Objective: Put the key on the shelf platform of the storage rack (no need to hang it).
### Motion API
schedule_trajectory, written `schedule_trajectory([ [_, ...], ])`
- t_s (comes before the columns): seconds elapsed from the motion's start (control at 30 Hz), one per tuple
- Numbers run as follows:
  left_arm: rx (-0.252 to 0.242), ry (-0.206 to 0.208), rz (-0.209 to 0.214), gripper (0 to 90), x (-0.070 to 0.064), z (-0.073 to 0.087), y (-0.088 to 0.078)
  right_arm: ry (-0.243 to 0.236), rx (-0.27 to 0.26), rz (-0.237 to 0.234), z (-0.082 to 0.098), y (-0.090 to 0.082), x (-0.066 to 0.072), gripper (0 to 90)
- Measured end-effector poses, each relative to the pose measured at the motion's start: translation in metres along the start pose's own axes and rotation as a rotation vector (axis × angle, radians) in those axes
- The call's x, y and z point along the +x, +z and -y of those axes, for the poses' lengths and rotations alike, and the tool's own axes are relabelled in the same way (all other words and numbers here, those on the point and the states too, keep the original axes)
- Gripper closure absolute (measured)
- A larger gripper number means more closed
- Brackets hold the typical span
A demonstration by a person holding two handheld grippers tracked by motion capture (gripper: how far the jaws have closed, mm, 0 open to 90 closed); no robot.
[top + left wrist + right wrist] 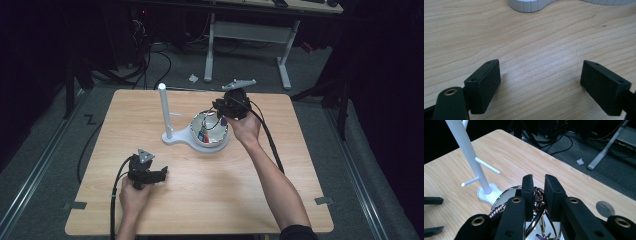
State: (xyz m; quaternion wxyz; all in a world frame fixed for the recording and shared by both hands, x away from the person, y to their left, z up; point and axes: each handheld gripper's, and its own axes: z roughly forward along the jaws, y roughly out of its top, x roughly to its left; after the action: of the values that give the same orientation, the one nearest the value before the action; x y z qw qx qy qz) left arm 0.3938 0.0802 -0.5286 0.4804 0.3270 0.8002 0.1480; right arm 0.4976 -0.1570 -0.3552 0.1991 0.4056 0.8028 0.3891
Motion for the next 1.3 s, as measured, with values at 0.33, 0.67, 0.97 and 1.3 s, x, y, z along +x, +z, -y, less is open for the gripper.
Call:
schedule_trajectory([
  [0.33, -0.003, 0.018, 0.007, 16.9, 0.001, 0.0, 0.0, 0.021, 0.027, -0.008, 0.012, 0.015, 0.0, 78.9],
  [0.67, 0.0, 0.015, 0.007, 16.9, 0.001, 0.0, 0.0, 0.022, 0.04, -0.019, 0.021, 0.029, 0.005, 78.8],
  [0.97, 0.002, 0.014, 0.008, 16.9, 0.001, 0.0, 0.0, 0.023, 0.055, -0.017, 0.032, 0.036, 0.005, 78.7],
  [1.3, 0.002, 0.017, 0.01, 16.9, 0.001, 0.0, 0.0, 0.038, 0.067, -0.005, 0.042, 0.042, 0.001, 78.6],
])
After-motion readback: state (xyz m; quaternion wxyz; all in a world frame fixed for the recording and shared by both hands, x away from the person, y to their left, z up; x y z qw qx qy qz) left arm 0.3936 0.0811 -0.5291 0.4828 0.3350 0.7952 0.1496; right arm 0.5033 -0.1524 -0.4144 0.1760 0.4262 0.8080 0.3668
